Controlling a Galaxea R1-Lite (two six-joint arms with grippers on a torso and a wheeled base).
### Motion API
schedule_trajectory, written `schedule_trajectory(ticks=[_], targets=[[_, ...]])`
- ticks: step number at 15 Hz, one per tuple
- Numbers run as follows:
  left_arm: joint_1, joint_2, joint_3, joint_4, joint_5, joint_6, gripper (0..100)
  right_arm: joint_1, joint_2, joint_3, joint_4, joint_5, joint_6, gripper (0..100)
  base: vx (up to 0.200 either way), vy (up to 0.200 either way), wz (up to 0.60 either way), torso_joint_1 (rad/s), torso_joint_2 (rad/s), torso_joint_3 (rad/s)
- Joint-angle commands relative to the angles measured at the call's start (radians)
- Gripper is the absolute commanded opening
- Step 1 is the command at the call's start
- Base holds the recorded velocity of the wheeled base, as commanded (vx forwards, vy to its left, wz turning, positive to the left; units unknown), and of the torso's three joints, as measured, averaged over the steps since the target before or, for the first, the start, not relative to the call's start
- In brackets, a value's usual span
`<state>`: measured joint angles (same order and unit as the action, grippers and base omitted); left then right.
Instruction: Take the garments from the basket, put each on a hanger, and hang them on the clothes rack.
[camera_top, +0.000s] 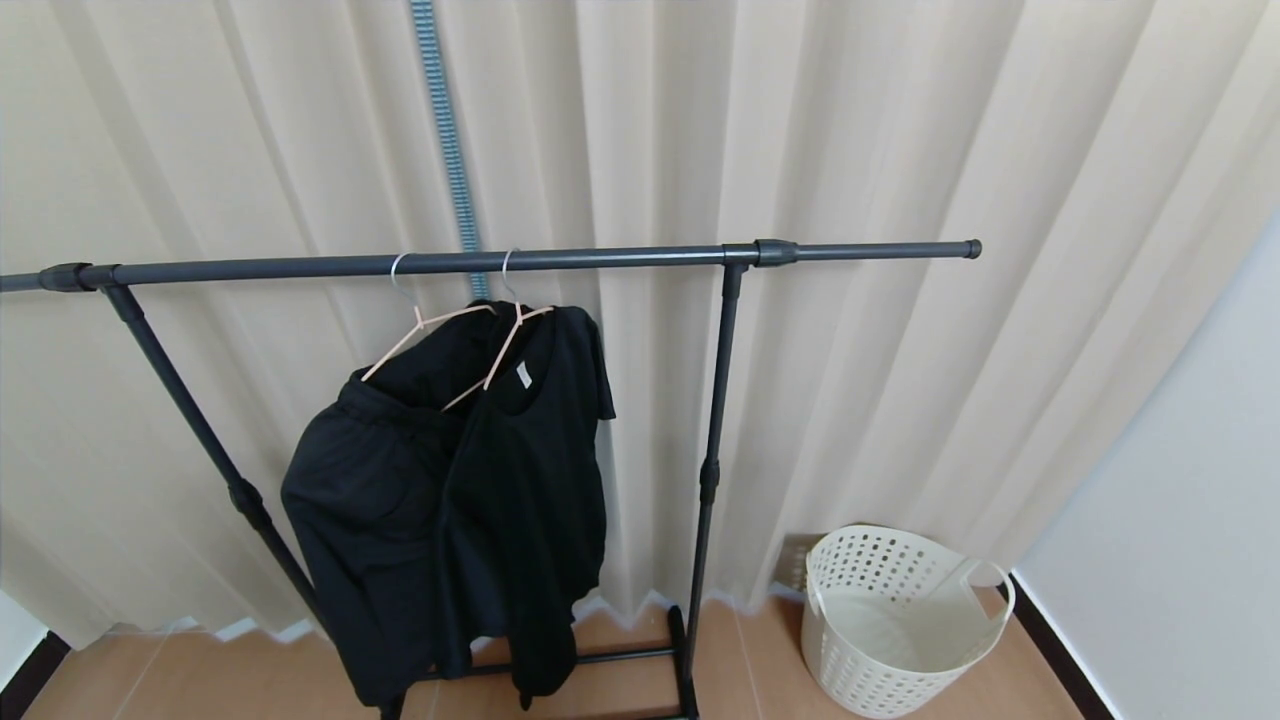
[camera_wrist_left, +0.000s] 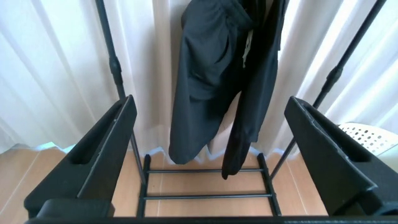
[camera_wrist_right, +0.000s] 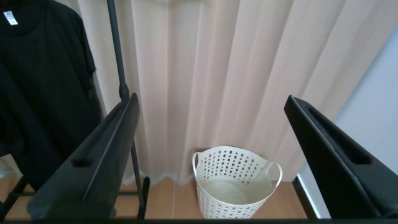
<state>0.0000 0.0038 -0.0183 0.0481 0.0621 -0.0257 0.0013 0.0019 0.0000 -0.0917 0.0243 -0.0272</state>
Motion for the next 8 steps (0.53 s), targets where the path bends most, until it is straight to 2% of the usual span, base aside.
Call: schedule_trajectory(ticks=[1, 8], targets=[[0.002, 0.002, 0.0, -0.001, 0.001, 0.0, 100, 0.0, 0.003, 0.0, 0.0, 0.0, 0.0, 100, 0.0, 0.0, 0.0, 0.0, 0.0, 0.0], [0.0, 0.002, 0.0, -0.001, 0.001, 0.0, 100, 0.0, 0.003, 0.0, 0.0, 0.0, -0.003, 100, 0.0, 0.0, 0.0, 0.0, 0.0, 0.0]])
